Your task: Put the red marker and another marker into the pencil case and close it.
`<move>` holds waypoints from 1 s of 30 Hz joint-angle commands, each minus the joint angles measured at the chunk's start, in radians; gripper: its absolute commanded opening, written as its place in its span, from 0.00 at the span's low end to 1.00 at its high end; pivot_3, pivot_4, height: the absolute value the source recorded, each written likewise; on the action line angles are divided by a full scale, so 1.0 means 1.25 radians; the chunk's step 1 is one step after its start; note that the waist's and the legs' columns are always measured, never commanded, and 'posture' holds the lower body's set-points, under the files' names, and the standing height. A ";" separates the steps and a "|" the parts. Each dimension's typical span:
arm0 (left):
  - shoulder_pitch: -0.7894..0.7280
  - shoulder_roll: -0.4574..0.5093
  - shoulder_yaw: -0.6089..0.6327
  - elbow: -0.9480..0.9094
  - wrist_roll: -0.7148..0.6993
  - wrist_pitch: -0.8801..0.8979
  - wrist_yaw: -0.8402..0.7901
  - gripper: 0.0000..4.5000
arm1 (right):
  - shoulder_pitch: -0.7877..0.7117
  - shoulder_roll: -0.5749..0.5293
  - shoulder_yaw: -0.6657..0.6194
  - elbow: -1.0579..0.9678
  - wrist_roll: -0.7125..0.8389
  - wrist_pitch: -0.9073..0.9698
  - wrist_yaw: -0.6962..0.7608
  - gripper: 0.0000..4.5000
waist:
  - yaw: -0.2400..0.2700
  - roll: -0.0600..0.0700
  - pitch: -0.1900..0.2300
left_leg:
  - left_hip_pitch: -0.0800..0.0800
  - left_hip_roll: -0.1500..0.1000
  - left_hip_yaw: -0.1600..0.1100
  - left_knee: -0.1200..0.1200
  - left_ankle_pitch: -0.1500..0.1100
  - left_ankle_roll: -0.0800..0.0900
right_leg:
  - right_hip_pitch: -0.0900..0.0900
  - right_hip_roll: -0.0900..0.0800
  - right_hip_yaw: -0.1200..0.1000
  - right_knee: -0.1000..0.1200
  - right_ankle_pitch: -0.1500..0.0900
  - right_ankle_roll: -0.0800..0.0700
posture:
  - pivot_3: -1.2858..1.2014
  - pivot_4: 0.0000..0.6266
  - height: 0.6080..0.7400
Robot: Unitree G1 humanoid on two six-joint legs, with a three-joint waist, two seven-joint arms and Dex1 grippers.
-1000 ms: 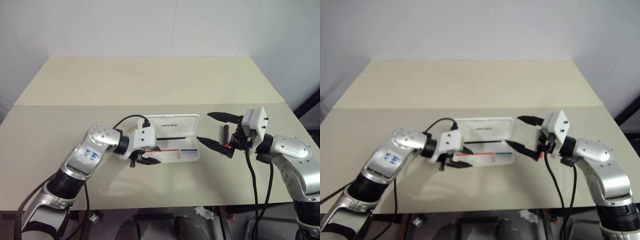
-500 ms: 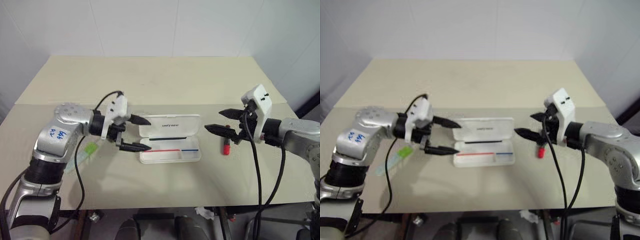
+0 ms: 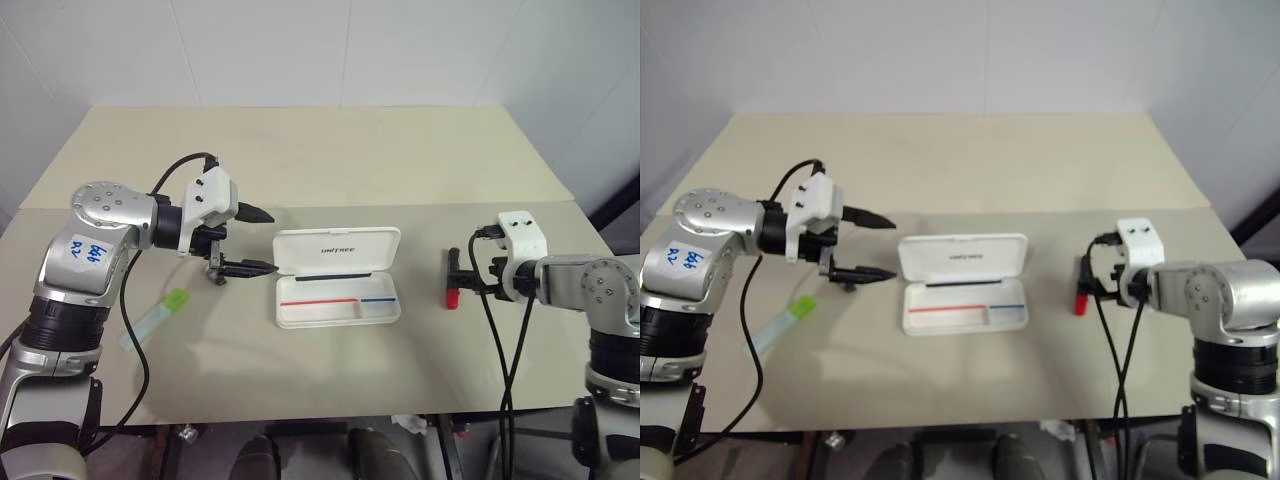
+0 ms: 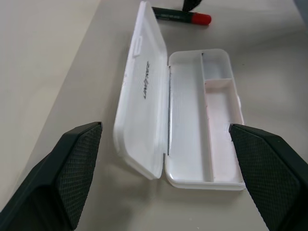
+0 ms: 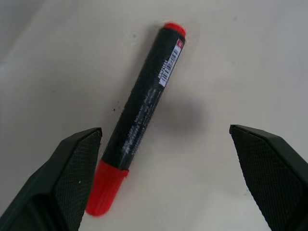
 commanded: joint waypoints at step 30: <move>0.057 0.023 0.032 -0.091 -0.033 0.043 0.068 1.00 | -0.033 0.202 -0.162 0.032 -0.223 -0.074 -0.100 0.13 | -0.015 -0.006 -0.003 | 0.003 0.000 -0.003 0.001 0.001 -0.001 | 0.002 0.002 0.000 0.005 0.000 0.000 | 0.52 0.24 1.00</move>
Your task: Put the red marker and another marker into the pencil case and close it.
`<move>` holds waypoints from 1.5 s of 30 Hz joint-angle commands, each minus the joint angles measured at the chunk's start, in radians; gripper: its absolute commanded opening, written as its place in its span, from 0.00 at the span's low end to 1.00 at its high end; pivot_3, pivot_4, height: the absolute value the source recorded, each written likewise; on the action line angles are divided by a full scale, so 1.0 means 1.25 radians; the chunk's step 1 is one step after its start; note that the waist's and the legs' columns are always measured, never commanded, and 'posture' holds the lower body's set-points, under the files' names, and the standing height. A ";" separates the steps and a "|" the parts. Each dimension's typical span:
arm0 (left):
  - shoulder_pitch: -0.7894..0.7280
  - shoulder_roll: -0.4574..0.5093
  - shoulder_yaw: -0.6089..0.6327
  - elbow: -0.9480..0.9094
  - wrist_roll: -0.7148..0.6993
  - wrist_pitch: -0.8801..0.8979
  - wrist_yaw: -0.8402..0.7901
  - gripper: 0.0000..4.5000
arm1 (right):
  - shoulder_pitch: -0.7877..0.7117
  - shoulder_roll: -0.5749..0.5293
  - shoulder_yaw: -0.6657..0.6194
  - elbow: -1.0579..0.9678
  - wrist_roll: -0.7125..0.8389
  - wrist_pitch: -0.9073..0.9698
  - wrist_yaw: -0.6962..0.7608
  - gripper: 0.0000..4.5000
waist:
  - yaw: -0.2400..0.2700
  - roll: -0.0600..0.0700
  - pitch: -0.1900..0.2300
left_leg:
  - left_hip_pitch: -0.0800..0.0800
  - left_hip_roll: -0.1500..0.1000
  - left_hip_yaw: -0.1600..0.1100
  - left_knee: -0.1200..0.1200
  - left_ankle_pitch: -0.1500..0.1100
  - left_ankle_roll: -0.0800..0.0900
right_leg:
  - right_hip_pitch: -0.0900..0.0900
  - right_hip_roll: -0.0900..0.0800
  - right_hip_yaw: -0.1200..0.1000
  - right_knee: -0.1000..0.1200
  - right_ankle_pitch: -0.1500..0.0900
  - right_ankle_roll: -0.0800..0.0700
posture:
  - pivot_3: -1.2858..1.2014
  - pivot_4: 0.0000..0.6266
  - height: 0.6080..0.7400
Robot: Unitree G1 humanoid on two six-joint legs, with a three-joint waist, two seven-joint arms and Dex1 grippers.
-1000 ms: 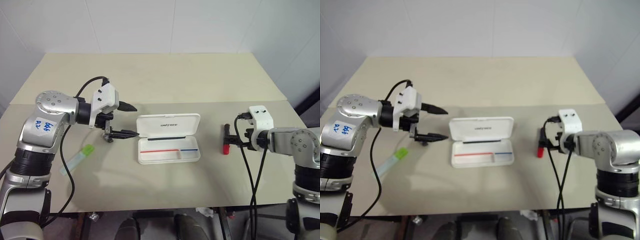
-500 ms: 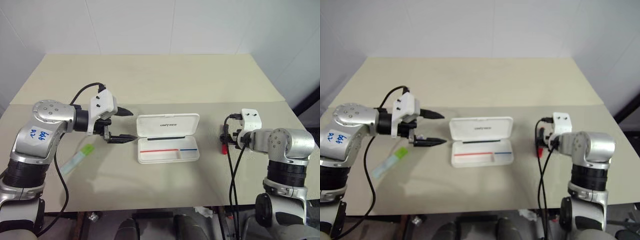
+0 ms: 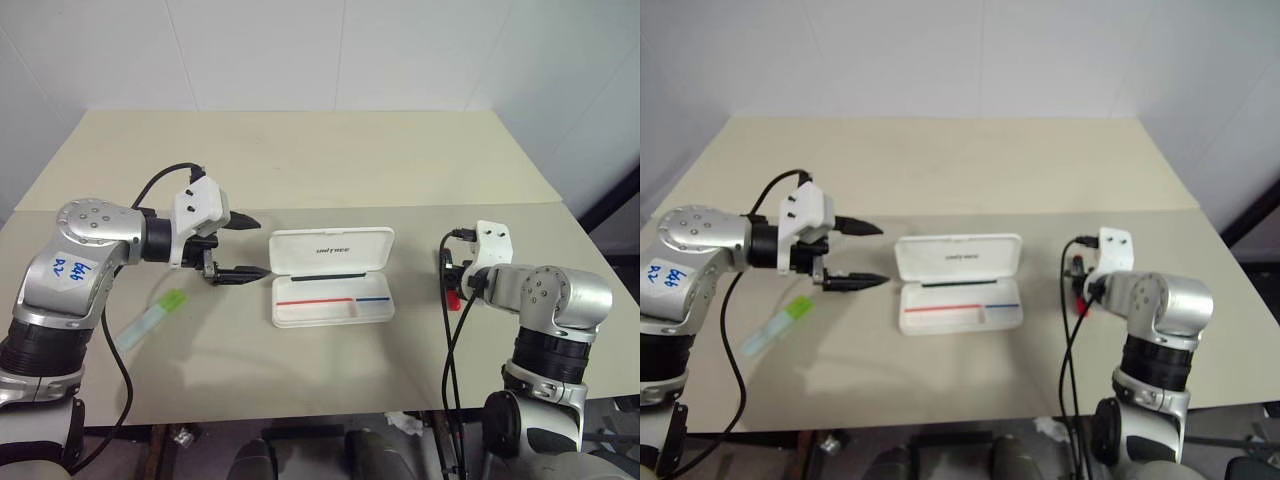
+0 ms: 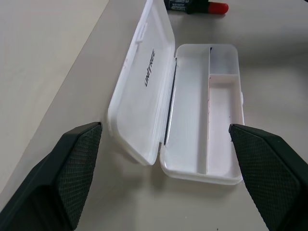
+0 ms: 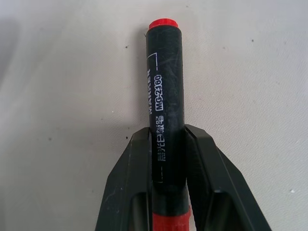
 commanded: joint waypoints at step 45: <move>0.296 0.079 0.130 0.044 0.000 -0.261 -0.021 1.00 | -0.038 -0.234 0.637 0.096 -0.154 -1.172 0.984 0.13 | -0.002 0.008 0.005 | 0.002 0.002 0.001 0.001 0.000 0.000 | 0.000 0.002 0.001 0.002 0.000 -0.001 | 0.52 0.24 1.00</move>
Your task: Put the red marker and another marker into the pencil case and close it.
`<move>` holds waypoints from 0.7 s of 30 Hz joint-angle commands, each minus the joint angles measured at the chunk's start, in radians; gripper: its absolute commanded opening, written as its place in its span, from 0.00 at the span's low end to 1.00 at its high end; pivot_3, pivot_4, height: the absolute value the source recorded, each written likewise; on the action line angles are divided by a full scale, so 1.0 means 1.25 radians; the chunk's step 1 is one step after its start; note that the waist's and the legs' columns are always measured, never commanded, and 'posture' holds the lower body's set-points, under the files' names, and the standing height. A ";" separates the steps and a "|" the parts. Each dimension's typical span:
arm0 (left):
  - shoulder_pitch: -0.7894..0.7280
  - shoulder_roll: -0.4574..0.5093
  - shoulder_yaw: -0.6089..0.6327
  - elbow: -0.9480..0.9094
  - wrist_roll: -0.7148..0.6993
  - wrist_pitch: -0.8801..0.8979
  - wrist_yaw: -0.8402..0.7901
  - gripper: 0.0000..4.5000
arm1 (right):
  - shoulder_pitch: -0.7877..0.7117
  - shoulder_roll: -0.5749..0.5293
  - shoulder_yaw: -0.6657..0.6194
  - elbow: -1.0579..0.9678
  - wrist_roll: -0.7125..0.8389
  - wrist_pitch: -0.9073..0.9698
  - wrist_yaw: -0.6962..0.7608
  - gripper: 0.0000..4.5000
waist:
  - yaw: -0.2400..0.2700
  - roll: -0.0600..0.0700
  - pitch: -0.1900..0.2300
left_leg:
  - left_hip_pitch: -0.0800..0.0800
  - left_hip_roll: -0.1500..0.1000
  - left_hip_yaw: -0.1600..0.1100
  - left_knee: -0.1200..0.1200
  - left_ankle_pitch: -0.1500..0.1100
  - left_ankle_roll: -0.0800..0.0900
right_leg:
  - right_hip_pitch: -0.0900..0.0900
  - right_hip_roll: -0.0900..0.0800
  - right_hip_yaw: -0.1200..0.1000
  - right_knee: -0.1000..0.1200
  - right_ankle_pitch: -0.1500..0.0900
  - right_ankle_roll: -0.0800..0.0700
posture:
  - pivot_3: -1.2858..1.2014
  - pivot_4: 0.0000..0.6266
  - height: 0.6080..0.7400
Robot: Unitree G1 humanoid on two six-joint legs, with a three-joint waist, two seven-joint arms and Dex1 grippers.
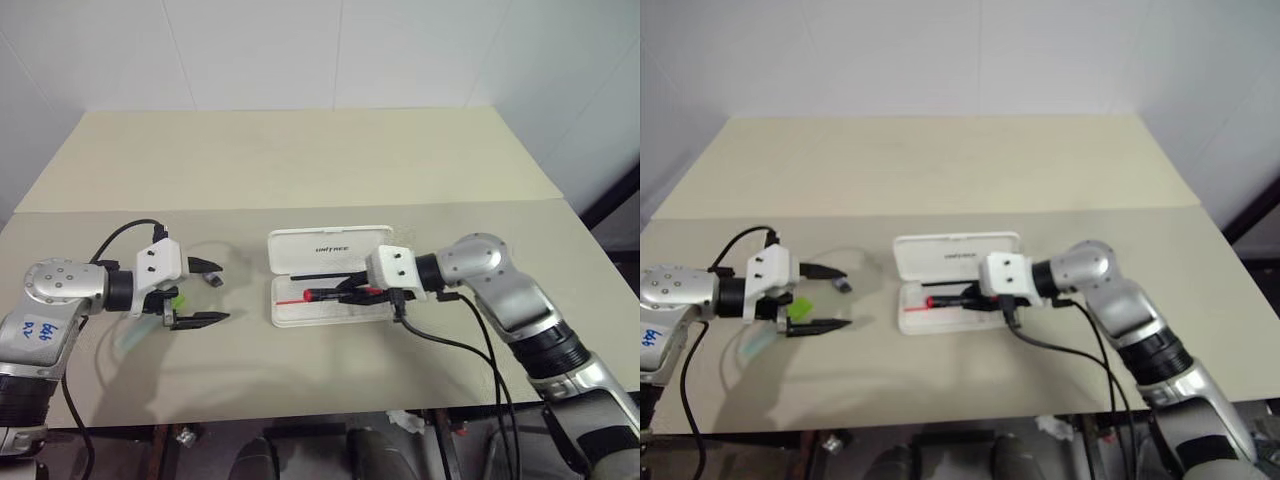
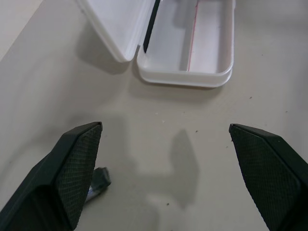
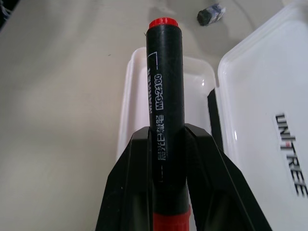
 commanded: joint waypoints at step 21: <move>-0.014 -0.063 -0.007 -0.076 -0.029 0.059 0.054 1.00 | -0.127 0.129 0.025 0.315 -0.156 -0.224 -0.047 0.13 | -0.005 0.000 0.000 | 0.007 0.000 0.001 -0.002 0.000 0.000 | 0.003 0.000 0.000 0.006 -0.002 -0.004 | 0.52 0.24 1.00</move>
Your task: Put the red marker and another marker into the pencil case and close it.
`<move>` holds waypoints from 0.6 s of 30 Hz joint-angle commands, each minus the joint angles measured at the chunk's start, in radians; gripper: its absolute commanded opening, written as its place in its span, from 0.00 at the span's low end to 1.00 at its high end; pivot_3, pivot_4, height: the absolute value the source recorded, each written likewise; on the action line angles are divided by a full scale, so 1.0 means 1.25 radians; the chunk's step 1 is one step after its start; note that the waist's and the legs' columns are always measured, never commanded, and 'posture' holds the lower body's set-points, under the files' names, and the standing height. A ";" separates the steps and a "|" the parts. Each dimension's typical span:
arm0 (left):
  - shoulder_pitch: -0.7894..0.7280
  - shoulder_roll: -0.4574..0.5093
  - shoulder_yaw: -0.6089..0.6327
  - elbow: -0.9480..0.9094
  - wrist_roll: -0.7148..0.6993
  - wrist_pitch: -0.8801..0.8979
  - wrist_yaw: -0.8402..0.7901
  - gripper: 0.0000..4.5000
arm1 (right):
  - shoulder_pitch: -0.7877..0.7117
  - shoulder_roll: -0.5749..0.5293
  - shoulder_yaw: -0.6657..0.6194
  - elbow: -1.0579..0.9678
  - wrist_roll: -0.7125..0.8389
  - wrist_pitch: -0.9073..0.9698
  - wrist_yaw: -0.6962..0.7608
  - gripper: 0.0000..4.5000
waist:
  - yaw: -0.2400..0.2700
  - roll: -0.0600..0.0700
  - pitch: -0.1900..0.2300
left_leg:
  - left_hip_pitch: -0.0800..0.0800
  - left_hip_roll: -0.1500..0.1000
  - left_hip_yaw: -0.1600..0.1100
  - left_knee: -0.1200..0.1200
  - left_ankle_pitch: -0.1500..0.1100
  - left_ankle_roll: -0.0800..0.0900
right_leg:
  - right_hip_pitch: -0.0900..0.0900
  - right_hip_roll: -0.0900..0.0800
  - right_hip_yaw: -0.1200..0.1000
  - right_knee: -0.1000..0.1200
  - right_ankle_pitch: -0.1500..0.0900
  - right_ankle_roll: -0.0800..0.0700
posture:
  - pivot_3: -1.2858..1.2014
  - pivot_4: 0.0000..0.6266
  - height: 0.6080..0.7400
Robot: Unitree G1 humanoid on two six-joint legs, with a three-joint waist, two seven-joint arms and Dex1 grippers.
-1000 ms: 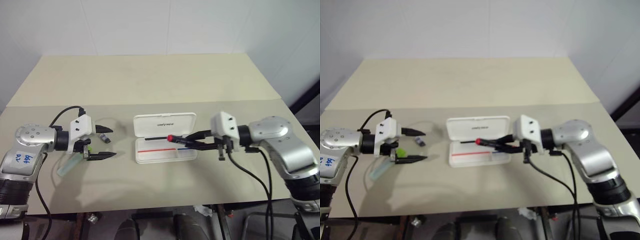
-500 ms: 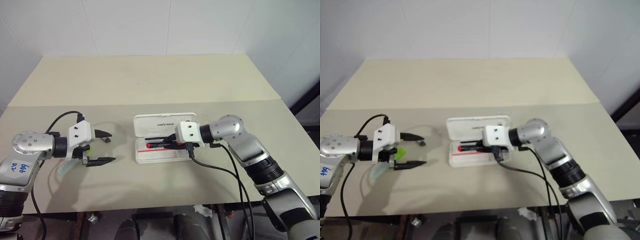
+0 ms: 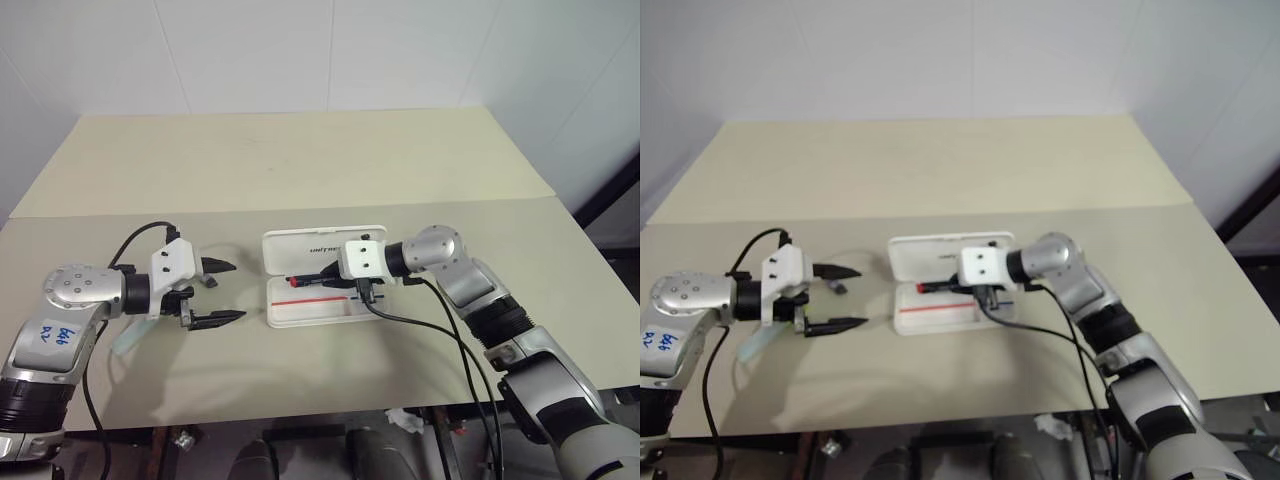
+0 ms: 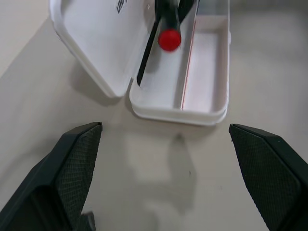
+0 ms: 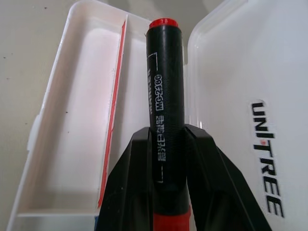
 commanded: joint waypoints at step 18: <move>-0.025 -0.027 -0.012 -0.012 -0.008 -0.003 0.010 1.00 | 0.040 -0.011 -0.099 -0.315 0.258 0.259 0.111 0.99 | 0.003 0.000 0.000 | 0.000 0.000 -0.001 -0.001 0.000 0.000 | 0.000 0.000 -0.001 0.001 0.000 0.000 | 0.52 0.24 1.00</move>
